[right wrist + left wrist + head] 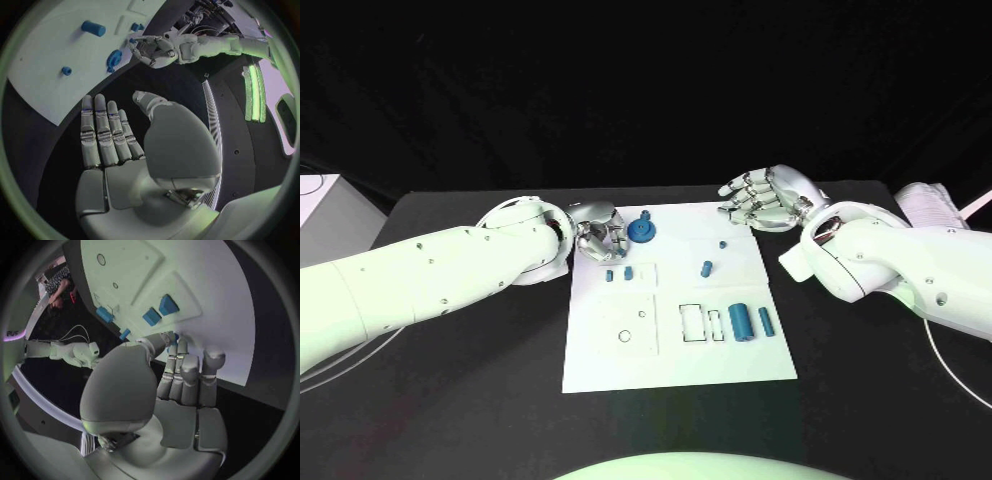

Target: Assemble the parts on the task board

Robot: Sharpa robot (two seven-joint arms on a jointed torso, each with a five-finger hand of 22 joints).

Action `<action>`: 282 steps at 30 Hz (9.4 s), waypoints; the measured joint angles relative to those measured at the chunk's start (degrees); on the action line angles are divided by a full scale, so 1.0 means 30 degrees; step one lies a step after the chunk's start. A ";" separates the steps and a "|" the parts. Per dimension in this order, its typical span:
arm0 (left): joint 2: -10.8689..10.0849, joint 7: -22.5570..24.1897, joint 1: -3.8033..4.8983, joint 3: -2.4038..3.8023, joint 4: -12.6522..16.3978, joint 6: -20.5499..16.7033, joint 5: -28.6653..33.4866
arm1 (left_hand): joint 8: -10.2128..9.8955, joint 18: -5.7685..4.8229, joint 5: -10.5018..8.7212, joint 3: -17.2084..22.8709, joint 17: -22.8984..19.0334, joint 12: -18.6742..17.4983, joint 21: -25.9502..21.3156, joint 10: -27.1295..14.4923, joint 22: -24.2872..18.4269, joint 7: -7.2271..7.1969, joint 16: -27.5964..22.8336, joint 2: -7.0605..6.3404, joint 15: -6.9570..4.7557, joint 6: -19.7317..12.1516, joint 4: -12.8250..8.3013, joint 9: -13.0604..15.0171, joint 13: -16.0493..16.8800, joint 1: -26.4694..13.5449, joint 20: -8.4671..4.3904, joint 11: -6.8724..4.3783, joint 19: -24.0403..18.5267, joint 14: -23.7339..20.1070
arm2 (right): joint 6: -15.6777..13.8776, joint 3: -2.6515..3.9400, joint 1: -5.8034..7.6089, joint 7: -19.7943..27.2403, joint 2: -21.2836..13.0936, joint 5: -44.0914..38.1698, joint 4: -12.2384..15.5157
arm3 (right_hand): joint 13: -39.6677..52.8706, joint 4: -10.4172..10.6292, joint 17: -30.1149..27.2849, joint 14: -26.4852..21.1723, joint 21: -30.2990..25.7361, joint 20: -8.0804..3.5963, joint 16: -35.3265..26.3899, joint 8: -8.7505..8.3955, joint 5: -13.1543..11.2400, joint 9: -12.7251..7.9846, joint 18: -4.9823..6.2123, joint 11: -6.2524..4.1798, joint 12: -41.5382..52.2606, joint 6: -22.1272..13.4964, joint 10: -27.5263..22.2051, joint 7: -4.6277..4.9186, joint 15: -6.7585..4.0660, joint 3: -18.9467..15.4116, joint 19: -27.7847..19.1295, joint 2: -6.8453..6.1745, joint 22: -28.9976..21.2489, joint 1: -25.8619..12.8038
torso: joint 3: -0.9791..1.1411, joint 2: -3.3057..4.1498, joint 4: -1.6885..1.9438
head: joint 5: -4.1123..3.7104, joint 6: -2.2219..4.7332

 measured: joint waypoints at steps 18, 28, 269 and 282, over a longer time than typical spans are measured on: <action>0.0112 -0.0202 0.0036 0.0001 -0.0063 0.0334 -0.0035 | -0.0104 0.0002 0.0000 -0.0053 -0.0017 -0.0043 0.0078 0.0105 0.0047 0.0027 -0.0008 -0.0001 0.0000 0.0035 -0.0051 0.0011 0.0002 0.0000 0.0071 0.0029 0.0071 0.0000 | 0.0005 0.0000 0.0000 -0.0004 -0.0031 0.0000 0.0018 | 0.0000 0.0001 0.0002 0.0000 0.0000 0.0000 0.0000 0.0000 0.0000 0.0000 0.0000 0.0000 0.0000 0.0000 0.0000 0.0000 0.0000 0.0000 0.0000 0.0000 0.0001 0.0000 | 0.0011 -0.0016 0.0009 | -0.0026 -0.0062; 0.0139 -0.0362 0.0068 -0.0002 -0.0125 0.0623 -0.0081 | -0.0116 0.0002 0.0001 -0.0050 -0.0187 -0.0184 0.0077 0.0202 -0.0038 0.0002 -0.0008 -0.0001 0.0000 0.0220 -0.0159 0.0028 -0.0015 0.0000 0.0070 0.0068 0.0070 0.0000 | 0.0005 0.0000 0.0000 -0.0004 -0.0046 0.0000 0.0022 | 0.0000 0.0001 0.0003 0.0000 0.0000 0.0000 0.0000 0.0000 0.0000 0.0000 0.0001 0.0000 0.0000 0.0000 0.0000 0.0000 0.0000 -0.0001 0.0000 0.0000 0.0002 0.0000 | 0.0004 -0.0024 0.0007 | -0.0013 -0.0044; -0.4145 0.7594 -0.0119 0.0989 0.2859 -0.0485 1.9623 | -0.2189 0.0603 0.0008 -0.0763 -0.7167 0.0593 -0.4228 -0.2778 -0.4241 0.1128 -0.4109 0.0305 0.0789 -0.1951 -0.1497 -0.1077 0.1072 -0.0349 0.0614 0.1129 -0.4982 -0.5157 | 0.0271 -0.0458 -0.4192 -0.5142 0.4610 -1.7657 0.1402 | 0.1300 -0.3845 1.4887 0.7687 2.3833 -0.3343 2.1893 -0.0025 -0.3067 0.1241 -0.2074 -0.2083 -0.4695 0.6905 0.6318 -0.1468 -0.3159 0.4263 0.8874 0.0606 2.0580 0.0208 | -0.0075 -0.0048 0.0027 | 0.2659 -0.1144; -0.4162 0.7534 -0.0119 0.0989 0.2870 -0.0479 1.9624 | -0.2190 0.0603 0.0008 -0.0763 -0.7167 0.0593 -0.4228 -0.2777 -0.4240 0.1127 -0.4109 0.0305 0.0789 -0.1951 -0.1496 -0.1077 0.1069 -0.0349 0.0614 0.1129 -0.4982 -0.5157 | 0.0434 -0.0485 -0.4222 -0.5189 0.4753 -1.7787 0.1256 | 0.1294 -0.3844 1.4843 0.7689 2.3833 -0.3343 2.1893 0.0073 -0.3118 0.1235 -0.2073 -0.2084 -0.4609 0.6876 0.6318 -0.1493 -0.3157 0.4261 0.8874 0.0606 2.0577 0.0208 | -0.0068 -0.0044 0.0027 | 0.2692 -0.1194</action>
